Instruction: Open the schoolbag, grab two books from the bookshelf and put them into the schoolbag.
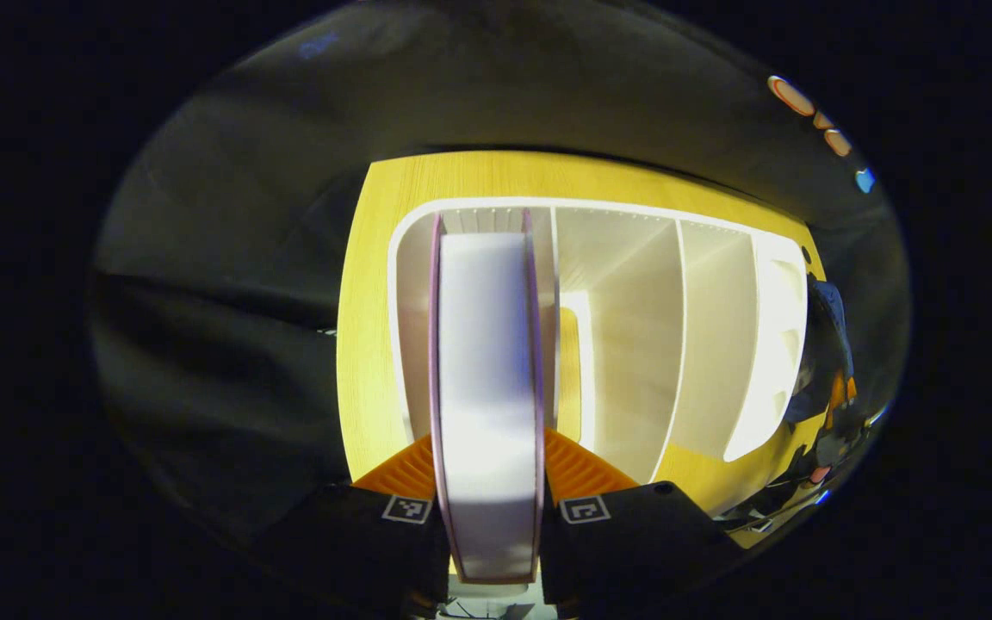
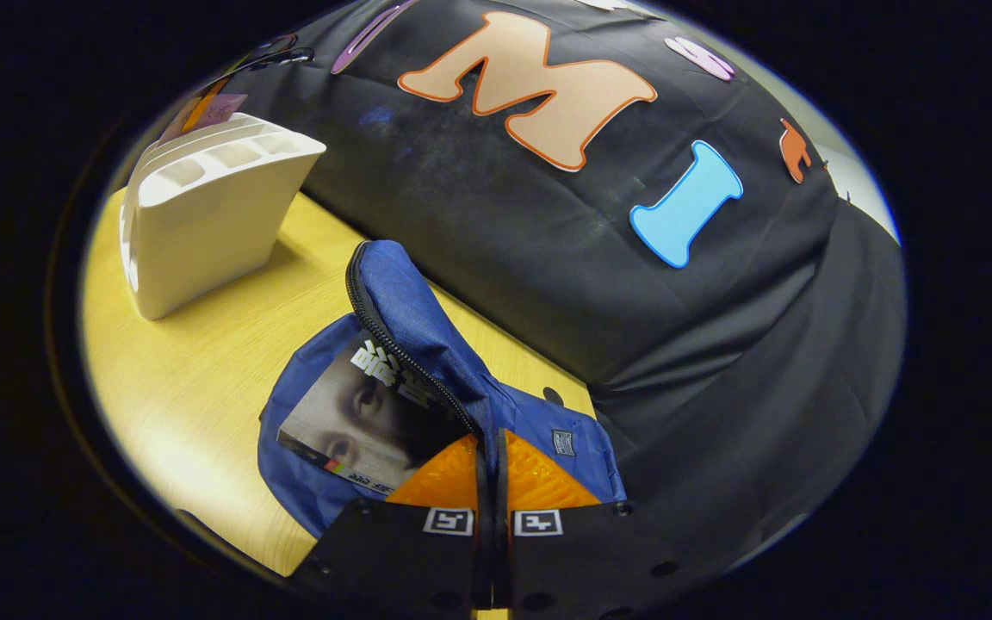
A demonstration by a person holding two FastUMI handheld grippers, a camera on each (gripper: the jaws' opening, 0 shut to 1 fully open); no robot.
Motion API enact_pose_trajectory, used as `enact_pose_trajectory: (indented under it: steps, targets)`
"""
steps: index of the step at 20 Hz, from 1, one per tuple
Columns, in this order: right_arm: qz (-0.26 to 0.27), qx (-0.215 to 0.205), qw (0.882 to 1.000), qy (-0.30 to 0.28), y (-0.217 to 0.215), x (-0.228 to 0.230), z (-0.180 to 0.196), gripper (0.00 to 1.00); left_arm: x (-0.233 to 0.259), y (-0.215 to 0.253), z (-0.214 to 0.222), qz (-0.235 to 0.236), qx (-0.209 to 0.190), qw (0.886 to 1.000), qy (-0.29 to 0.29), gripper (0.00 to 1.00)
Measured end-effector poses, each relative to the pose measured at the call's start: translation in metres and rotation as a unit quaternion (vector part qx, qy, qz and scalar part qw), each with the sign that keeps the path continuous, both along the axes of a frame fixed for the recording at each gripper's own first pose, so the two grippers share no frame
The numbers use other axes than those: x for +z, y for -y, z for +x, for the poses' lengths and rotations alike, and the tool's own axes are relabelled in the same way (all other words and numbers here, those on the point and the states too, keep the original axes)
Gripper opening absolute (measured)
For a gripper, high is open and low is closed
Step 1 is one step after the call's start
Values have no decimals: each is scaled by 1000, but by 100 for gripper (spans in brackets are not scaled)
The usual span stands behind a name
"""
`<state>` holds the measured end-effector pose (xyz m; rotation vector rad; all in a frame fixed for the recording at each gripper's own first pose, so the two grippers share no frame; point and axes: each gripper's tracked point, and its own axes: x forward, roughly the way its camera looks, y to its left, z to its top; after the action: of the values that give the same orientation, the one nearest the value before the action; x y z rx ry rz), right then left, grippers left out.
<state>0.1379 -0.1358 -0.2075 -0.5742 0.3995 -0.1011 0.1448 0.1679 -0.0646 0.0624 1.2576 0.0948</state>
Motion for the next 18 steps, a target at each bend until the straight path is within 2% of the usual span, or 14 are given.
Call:
enact_pose_trajectory:
  steps: [8, 14, 18]
  targets:
    - [-5, 1, 1000, -1, -1, -1, -1, 4, 1, -1, -5, 3, 24, 1000, -4, 37]
    - [-6, 4, 1000, 1, -3, 0, -1, 4, 33, 15, -26, 8, 43, 999, 7, 37]
    - [-1, 8, 1000, 3, -1, 0, -4, 4, 60, 29, -52, 7, 42, 999, 7, 37]
